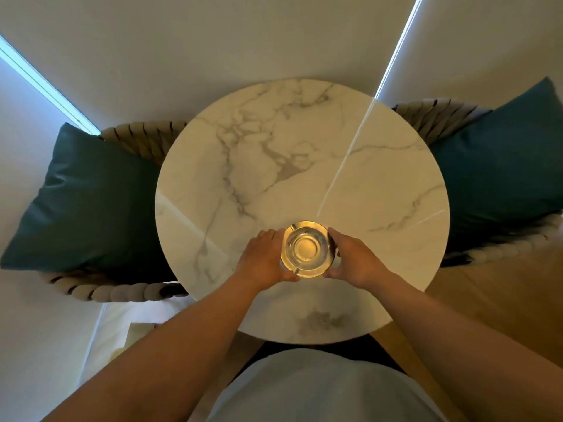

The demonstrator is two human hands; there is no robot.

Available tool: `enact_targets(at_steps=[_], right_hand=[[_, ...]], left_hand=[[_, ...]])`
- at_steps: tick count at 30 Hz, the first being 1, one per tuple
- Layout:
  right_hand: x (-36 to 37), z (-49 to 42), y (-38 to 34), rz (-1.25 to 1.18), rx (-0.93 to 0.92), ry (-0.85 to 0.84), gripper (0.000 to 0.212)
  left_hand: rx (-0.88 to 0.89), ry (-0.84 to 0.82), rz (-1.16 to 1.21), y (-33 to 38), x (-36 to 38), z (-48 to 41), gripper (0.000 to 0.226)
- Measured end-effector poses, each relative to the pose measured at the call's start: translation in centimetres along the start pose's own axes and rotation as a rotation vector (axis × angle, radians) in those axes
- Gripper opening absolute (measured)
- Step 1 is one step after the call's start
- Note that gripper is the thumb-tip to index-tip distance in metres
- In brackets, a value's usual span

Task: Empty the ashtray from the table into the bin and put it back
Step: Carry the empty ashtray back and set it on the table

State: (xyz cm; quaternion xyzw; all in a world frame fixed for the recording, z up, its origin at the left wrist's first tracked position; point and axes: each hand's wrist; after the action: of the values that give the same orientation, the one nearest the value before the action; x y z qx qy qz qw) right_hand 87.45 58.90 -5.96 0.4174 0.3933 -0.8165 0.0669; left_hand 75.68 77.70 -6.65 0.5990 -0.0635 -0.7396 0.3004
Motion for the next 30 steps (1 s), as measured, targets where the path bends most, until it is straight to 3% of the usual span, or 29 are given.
enact_targets(at_steps=[16,21,30], right_hand=[[-2.6,-12.7,2.6,0.067,0.016,0.001,0.078],[-2.8,-15.2,3.5,0.146,0.017,-0.015,0.091],[-2.4,-16.8,3.7,0.238,0.029,-0.053,0.088]], left_hand=[[-0.13,-0.008,0.097,-0.8,-1.4,-11.8,0.104],[-0.129,0.003,0.007,-1.3,-1.2,-14.1,0.099],[-0.143,0.015,-0.062,-2.4,-0.5,-15.6,0.097]])
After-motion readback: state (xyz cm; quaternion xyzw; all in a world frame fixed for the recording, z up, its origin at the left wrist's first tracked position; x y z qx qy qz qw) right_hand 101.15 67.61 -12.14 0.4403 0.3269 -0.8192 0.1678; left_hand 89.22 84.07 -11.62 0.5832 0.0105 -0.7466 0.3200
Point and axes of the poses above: each hand's wrist, its own z-axis away from the middle knuckle, its own x-axis out of the palm, y = z × x, and after that the axes turned 1 degree about y, right-handed
